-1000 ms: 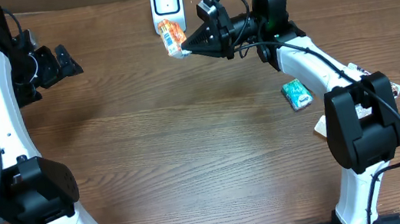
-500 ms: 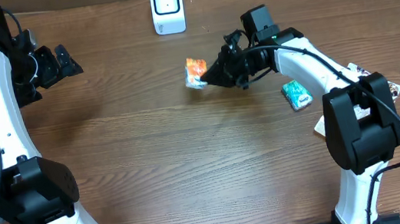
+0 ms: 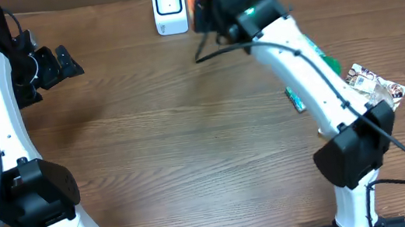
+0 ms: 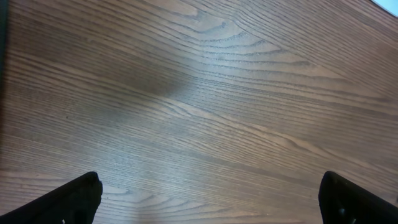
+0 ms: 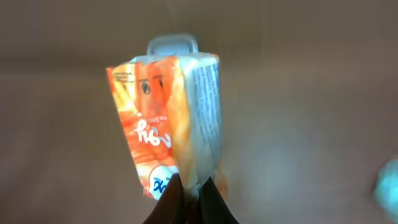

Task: Scan the item barcode
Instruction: 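Raise the orange pack with the right gripper up to the scanner, then hold the orange pack against the scanner window with the right gripper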

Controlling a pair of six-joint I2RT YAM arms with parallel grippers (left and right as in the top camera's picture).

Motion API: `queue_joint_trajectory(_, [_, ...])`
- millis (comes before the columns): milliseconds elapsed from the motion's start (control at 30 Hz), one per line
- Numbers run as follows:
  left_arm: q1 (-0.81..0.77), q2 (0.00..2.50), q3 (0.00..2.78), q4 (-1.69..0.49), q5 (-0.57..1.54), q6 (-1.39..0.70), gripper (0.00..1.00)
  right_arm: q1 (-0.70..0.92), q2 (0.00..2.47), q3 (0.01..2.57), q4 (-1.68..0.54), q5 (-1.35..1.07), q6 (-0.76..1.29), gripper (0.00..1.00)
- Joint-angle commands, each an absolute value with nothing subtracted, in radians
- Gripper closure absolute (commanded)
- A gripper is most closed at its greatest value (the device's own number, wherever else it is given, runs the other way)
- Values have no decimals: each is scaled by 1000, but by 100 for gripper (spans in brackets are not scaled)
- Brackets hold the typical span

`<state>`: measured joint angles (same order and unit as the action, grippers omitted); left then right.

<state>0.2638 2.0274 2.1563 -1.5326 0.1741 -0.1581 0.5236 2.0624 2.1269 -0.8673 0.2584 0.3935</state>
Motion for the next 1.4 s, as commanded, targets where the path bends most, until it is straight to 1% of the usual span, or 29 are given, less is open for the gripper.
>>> queue_joint_trajectory(0, [267, 2015, 2170, -1532, 171, -164, 0, 626, 2057, 2156, -682, 747, 149, 96])
queue_joint_trajectory(100, [267, 2015, 2170, -1532, 171, -164, 0, 677, 2111, 2156, -434, 853, -77, 96])
queue_joint_trajectory(267, [267, 2015, 2170, -1532, 171, -164, 0, 683, 2245, 2155, -124, 850, -434, 96])
queue_joint_trajectory(367, [267, 2015, 2170, -1532, 171, -164, 0, 669, 2320, 2155, -35, 791, -617, 96])
queue_joint_trajectory(433, [267, 2015, 2170, -1532, 171, -164, 1, 659, 2362, 2155, -9, 750, -700, 96])
queue_joint_trajectory(467, [267, 2015, 2170, -1532, 171, -164, 1, 649, 2406, 2154, 6, 708, -773, 96])
queue_joint_trajectory(600, [267, 2015, 2170, -1532, 171, -164, 0, 632, 2478, 2154, 15, 662, -875, 96])
queue_joint_trajectory(733, [267, 2015, 2170, -1532, 171, -164, 1, 627, 2524, 2154, 19, 659, -921, 96])
queue_joint_trajectory(1000, [267, 2015, 2170, -1532, 171, -164, 1, 628, 2535, 2151, 2, 652, -916, 96])
queue_joint_trajectory(1267, [267, 2015, 2170, -1532, 171, -164, 1, 606, 2547, 2148, -25, 641, -830, 96])
queue_joint_trajectory(1367, [267, 2015, 2170, -1532, 171, -164, 0, 594, 2550, 2148, -35, 596, -805, 96])
